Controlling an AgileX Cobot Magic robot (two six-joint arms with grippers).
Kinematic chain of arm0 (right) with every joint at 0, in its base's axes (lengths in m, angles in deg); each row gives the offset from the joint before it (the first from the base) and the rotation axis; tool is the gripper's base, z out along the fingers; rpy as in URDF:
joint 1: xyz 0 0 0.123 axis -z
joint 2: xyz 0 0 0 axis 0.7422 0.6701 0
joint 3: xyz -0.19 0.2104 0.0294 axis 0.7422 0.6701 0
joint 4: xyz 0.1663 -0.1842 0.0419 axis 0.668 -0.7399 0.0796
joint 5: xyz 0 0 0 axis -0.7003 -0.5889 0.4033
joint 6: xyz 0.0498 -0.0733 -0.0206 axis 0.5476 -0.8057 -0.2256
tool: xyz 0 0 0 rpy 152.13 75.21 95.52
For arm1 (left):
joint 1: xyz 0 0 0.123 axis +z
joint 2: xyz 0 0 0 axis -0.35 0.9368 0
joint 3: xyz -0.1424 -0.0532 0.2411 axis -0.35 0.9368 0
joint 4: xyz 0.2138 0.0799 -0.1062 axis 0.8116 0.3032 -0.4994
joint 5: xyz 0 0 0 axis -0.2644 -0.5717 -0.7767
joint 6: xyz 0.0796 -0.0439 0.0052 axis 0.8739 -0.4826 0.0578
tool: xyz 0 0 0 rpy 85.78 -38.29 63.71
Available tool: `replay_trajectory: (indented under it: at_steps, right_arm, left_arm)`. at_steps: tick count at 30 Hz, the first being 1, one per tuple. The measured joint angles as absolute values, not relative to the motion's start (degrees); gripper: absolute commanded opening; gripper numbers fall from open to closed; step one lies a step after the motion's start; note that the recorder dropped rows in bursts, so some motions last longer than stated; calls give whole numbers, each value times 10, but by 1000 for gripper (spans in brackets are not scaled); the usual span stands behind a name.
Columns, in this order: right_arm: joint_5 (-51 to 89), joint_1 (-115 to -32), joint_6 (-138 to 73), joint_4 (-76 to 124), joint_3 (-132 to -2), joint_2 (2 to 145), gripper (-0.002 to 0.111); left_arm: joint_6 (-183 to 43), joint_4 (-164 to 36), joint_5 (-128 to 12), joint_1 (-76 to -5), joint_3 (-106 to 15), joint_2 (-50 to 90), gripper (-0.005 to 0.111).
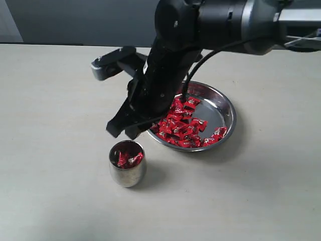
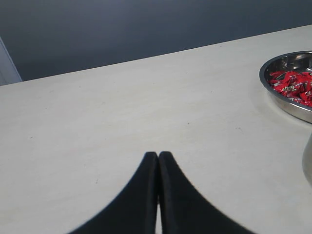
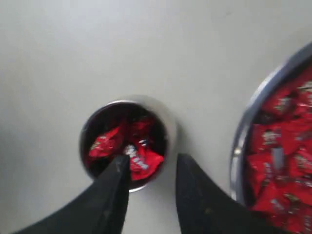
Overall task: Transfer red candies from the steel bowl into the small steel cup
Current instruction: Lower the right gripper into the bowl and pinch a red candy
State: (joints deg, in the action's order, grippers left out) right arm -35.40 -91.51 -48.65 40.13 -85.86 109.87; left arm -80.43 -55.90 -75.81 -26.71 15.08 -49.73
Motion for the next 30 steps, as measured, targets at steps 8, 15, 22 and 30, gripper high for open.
replay_trajectory:
  at_steps: [8, 15, 22, 30]
  right_arm:
    - [-336, -815, -422, 329, -859, 1106, 32]
    - [-335, -771, -420, 311, -859, 1162, 32]
    - [-315, -755, -420, 273, -859, 1205, 32]
    - [-272, -755, -397, 246, -859, 1244, 32]
  left_arm:
    - [-804, -559, -758, -267, 151, -497, 0]
    - [-804, -559, -758, -267, 151, -497, 0]
    - [-804, -559, -758, -267, 151, -497, 0]
    - [-804, -559, -758, -267, 151, -497, 0]
